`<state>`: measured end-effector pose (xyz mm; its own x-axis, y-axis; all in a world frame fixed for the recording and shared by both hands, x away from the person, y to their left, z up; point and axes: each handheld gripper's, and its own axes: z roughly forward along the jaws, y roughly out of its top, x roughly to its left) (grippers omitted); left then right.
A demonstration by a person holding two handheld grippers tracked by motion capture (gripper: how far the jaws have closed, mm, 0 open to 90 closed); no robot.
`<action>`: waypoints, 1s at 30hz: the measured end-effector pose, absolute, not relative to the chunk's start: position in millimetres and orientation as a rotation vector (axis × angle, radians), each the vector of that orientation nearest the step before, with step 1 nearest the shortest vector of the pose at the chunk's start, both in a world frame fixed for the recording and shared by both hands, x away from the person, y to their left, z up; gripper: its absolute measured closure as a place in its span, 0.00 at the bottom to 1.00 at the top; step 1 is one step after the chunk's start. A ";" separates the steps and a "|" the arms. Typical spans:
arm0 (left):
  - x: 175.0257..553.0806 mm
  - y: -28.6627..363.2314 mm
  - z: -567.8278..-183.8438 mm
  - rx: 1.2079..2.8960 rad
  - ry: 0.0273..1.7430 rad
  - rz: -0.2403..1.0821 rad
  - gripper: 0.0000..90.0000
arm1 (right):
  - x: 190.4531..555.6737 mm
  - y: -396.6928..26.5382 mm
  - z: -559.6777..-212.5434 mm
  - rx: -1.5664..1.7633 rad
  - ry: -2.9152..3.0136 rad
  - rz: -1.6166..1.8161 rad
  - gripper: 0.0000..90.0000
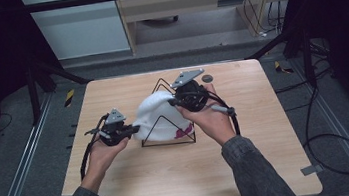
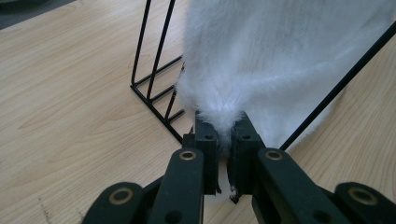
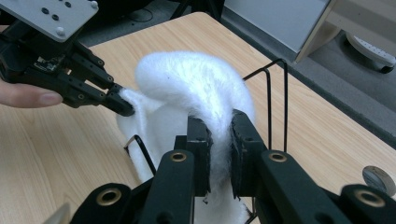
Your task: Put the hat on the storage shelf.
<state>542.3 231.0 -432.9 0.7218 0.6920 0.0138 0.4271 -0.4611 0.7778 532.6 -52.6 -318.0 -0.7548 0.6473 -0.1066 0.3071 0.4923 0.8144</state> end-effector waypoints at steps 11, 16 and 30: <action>543.0 231.4 -436.5 2.129 0.847 0.413 0.93 | 531.6 -51.7 -319.7 0.799 2.353 1.156 0.85; 540.1 233.0 -441.1 2.128 0.850 0.399 0.93 | 529.6 -51.3 -323.7 0.810 2.357 1.155 0.80; 524.0 239.6 -437.1 2.112 0.832 0.444 0.80 | 513.0 -56.1 -320.9 0.819 2.345 1.170 0.56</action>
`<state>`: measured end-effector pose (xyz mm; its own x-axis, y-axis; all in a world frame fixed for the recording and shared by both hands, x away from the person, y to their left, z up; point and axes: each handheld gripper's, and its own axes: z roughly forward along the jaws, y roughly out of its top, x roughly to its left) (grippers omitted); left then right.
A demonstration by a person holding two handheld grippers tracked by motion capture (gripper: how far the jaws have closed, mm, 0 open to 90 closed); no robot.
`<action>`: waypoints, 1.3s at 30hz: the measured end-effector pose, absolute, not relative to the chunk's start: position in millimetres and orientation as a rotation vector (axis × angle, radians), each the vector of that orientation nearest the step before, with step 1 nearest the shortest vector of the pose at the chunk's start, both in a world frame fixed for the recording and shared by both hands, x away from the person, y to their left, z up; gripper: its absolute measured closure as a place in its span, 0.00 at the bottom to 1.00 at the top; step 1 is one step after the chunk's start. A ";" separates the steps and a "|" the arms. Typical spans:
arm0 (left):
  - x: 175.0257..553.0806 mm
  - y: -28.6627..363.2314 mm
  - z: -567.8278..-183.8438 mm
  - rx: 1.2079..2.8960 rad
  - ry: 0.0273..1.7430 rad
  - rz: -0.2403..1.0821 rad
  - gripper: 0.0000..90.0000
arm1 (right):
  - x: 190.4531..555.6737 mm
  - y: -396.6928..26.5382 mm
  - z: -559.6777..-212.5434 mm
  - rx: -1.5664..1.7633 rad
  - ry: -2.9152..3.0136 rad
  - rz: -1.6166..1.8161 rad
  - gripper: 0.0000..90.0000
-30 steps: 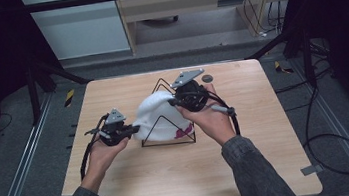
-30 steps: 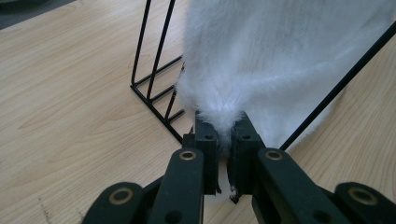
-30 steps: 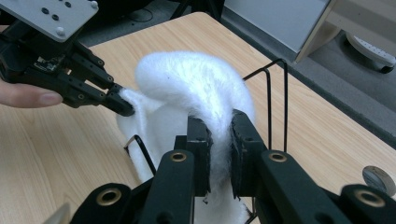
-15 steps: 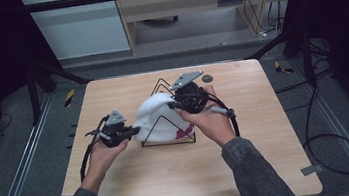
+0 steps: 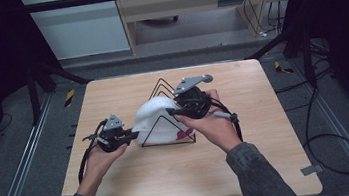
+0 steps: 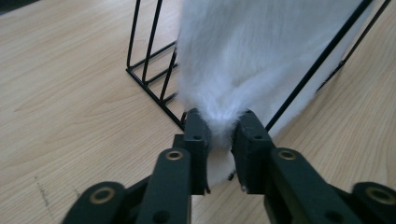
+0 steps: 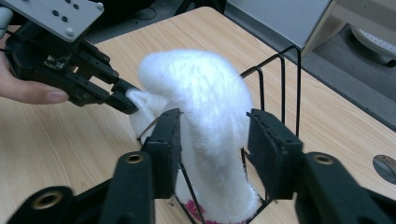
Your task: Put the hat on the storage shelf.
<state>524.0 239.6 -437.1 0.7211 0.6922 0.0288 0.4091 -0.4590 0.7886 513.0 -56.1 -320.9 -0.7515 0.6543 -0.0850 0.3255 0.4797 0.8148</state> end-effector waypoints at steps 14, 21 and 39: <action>499.9 262.0 -432.9 2.064 0.917 0.521 0.11 | 493.8 -72.7 -326.9 0.871 2.286 1.173 0.24; 487.8 281.7 -447.4 2.054 0.931 0.520 0.06 | 478.1 -91.6 -329.7 0.915 2.234 1.176 0.15; 500.5 298.6 -492.8 2.134 1.105 0.498 0.06 | 435.1 -143.4 -357.4 0.947 2.170 1.177 0.07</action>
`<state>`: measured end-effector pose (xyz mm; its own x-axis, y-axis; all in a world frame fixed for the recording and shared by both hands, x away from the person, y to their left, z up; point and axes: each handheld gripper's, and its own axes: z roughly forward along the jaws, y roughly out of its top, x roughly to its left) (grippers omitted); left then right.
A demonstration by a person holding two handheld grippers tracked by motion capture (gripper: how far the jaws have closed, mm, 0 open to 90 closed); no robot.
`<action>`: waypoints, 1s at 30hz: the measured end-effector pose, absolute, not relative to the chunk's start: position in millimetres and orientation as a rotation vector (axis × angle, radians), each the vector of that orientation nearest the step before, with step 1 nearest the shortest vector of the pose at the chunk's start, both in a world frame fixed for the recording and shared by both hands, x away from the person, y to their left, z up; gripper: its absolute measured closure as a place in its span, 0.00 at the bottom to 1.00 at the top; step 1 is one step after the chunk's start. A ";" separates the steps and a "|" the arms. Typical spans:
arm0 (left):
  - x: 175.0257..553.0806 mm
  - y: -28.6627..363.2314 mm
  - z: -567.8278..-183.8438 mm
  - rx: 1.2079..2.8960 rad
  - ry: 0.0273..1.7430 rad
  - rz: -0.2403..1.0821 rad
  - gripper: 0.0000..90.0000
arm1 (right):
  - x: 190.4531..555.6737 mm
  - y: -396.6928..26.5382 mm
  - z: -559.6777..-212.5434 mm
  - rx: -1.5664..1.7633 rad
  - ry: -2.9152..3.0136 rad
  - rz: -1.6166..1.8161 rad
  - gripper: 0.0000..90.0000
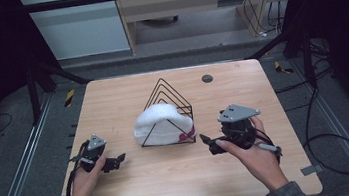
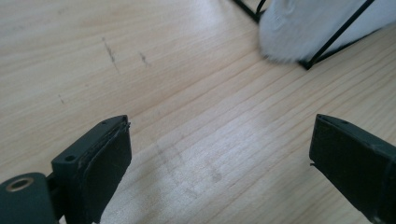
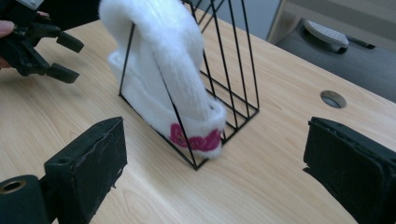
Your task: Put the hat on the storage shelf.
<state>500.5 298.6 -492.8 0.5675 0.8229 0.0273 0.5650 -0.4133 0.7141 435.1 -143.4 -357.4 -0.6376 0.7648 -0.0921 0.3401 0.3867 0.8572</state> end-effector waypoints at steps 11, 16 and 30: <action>507.6 301.3 -507.3 2.142 1.108 0.492 0.00 | 421.4 -186.3 -379.6 1.067 2.114 1.102 0.13; 508.3 302.2 -507.9 2.138 1.105 0.488 0.00 | 425.3 -202.9 -398.9 1.137 2.114 1.051 0.13; 508.1 302.3 -508.0 2.138 1.103 0.488 0.00 | 470.1 -224.3 -463.6 1.328 2.143 0.990 0.16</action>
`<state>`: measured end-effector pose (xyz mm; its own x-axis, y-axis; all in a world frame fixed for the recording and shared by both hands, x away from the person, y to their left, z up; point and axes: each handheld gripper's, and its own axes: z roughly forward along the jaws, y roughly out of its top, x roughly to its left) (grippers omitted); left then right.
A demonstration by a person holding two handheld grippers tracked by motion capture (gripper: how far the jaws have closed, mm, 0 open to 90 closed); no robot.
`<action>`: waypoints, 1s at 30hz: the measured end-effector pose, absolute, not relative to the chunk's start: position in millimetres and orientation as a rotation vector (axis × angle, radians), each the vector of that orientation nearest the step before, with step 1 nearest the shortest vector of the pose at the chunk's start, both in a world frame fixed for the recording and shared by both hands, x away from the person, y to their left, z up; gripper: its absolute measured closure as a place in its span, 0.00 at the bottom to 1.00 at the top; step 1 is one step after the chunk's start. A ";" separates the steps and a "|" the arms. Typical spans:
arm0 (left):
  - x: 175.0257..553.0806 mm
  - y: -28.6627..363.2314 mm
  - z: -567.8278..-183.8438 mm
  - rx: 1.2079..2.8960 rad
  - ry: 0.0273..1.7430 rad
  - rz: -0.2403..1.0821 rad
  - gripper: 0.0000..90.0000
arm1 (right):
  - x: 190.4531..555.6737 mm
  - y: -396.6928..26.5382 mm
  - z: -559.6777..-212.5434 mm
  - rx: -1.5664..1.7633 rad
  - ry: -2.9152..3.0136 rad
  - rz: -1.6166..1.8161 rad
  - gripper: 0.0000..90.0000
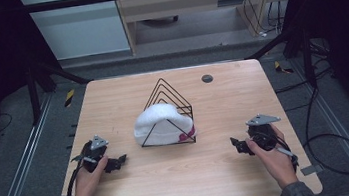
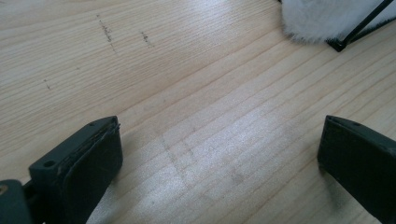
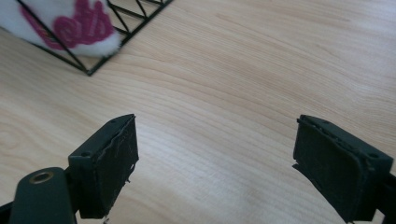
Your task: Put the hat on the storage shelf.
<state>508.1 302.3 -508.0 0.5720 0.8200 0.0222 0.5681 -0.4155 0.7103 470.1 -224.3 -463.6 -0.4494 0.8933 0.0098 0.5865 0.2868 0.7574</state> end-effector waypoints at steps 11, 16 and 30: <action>507.5 302.5 -508.0 2.139 1.102 0.483 0.00 | 499.7 -209.2 -481.9 1.384 2.144 0.964 0.15; 507.3 302.5 -508.0 2.138 1.102 0.484 0.00 | 508.2 -202.7 -486.1 1.406 2.120 0.974 0.15; 507.0 302.8 -507.8 2.144 1.098 0.487 0.00 | 515.3 -189.5 -511.3 1.444 2.056 0.908 0.10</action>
<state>507.0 302.8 -507.8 0.5758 0.8172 0.0243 0.5670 -0.4205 0.7083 515.3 -189.5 -511.3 -0.3389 0.9408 -0.0008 0.6334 0.2288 0.7393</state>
